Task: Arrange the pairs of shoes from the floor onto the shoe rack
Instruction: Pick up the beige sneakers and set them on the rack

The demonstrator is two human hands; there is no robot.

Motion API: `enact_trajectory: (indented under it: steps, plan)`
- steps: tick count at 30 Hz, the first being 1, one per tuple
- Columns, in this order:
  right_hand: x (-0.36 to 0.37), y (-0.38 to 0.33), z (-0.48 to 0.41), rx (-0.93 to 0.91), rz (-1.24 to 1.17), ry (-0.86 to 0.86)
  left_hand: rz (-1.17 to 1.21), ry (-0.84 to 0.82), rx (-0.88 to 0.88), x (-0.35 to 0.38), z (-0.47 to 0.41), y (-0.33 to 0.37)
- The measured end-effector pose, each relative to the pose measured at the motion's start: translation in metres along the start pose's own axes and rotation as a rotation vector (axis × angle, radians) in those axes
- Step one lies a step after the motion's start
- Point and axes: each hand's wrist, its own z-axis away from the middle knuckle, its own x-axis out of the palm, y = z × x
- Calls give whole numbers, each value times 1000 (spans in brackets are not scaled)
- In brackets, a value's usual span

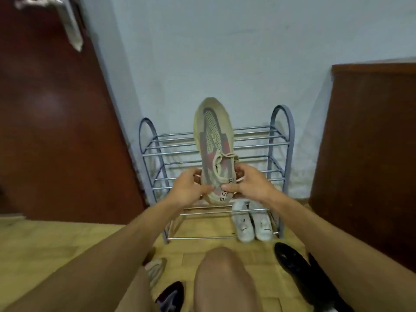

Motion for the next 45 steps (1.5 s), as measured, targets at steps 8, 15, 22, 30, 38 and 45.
enact_trajectory:
  steps: [8,15,22,30,38,45]
  plan:
    - [98,-80,-26,-15,190,-209,236,137,-92,-103,39,-46]
    - [222,-84,-39,78,365,-378,409,306,-327,-145,72,-141]
    - [316,-10,-34,309,315,-463,505,380,-549,-138,86,-245]
    - [349,91,-43,678,89,-403,534,235,-734,-117,57,-323]
    - [323,165,-51,545,437,-504,140,95,-1035,-106,7,-405]
    - [338,191,-55,749,312,-499,-311,26,-1205,-102,22,-460]
